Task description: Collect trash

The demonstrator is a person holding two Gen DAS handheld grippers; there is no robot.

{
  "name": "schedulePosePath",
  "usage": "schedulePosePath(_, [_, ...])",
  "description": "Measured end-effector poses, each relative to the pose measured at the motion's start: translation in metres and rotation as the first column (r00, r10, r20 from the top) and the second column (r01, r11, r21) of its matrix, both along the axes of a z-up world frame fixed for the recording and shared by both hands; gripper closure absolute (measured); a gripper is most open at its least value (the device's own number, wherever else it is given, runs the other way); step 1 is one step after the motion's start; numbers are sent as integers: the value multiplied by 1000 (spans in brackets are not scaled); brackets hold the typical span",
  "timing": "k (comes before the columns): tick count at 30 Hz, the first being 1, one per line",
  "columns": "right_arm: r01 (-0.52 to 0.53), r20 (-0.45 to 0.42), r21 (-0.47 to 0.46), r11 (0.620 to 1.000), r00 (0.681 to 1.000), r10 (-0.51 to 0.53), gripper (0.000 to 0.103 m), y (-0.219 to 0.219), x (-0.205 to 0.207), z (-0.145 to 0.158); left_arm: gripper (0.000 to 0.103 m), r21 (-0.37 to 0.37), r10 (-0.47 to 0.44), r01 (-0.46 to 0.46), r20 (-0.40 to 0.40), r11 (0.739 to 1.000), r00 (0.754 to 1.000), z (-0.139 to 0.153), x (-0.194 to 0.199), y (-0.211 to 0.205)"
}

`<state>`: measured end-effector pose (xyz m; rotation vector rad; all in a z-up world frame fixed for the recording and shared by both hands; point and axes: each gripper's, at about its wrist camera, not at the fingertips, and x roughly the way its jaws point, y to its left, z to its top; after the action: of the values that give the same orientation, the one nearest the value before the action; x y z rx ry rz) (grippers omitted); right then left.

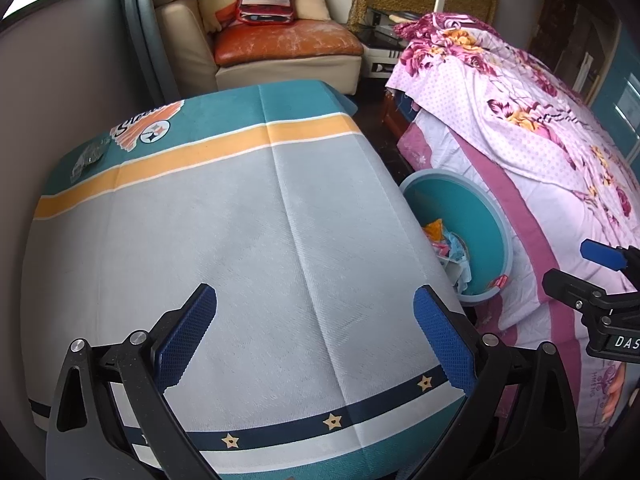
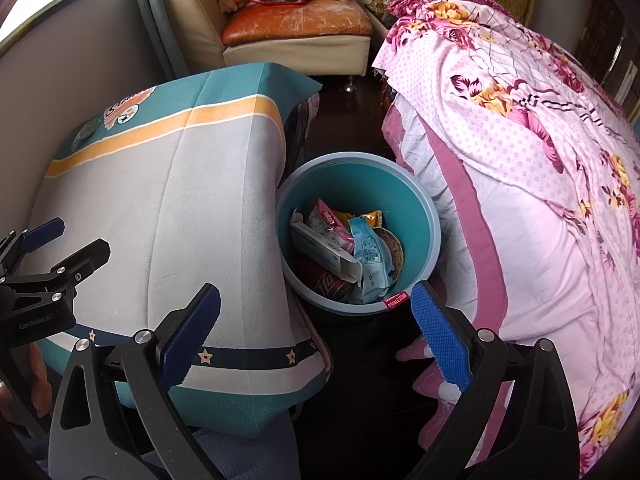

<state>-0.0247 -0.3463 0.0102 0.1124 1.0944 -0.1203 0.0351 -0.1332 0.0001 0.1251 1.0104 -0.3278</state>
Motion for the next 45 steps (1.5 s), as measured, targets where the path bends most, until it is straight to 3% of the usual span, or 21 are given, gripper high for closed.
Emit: schedulePosePath(45, [14,-52,33,999,999,-12,11,-10,27,-32,4,28,27,-27,2,999,1000,-26,19,-7])
